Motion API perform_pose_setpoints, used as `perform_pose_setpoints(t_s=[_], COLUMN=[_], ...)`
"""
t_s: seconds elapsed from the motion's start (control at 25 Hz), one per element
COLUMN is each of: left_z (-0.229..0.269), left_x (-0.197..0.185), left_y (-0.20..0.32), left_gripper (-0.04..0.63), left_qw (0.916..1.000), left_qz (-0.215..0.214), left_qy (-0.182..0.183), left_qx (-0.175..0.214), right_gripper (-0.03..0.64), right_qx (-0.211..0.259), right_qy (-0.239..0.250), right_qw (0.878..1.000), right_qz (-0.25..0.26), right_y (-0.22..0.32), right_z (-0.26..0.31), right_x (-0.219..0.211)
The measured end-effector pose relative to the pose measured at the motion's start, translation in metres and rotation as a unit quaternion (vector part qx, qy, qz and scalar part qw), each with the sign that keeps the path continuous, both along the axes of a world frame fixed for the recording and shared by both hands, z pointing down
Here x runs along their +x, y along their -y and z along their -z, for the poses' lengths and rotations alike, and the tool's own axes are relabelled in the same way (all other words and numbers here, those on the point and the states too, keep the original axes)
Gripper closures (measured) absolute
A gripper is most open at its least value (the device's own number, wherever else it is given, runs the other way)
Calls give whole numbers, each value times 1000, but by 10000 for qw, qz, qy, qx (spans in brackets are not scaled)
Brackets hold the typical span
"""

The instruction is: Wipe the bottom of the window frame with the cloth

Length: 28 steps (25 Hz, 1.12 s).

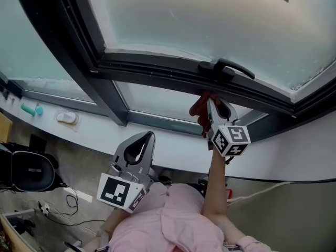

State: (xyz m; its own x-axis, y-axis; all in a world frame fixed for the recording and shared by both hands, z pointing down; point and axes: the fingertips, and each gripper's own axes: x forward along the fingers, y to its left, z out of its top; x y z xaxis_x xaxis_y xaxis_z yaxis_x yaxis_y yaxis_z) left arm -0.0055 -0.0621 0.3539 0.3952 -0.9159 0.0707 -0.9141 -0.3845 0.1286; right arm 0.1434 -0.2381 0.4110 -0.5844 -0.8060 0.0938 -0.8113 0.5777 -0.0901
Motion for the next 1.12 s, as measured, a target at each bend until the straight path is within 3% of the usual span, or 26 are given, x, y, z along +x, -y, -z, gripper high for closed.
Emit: perform_pose_setpoints(t_s=[0.28,0.44,0.56,0.76,1.12], left_z=[-12,-4,-1,0,-10], left_x=[-33,-53,-71,-104,-147], left_y=[-2,7,2,-11,-21], left_gripper=[598,597,597,597,597], left_qw=[9998,9999,9995,9985,9977], left_qz=[-32,-157,-301,-520,-650], left_qy=[23,40,14,14,19], left_qx=[-186,-3,-73,-179,-182], right_gripper=[569,569,569,568,568], right_qx=[92,188,-13,-118,495], right_qy=[174,113,308,258,-108], right_qw=[9998,9997,9993,9991,9894], right_qz=[39,140,230,-324,-1362], right_y=[-53,-74,-106,-151,-190], right_z=[16,26,33,41,70], right_x=[10,7,2,3,5])
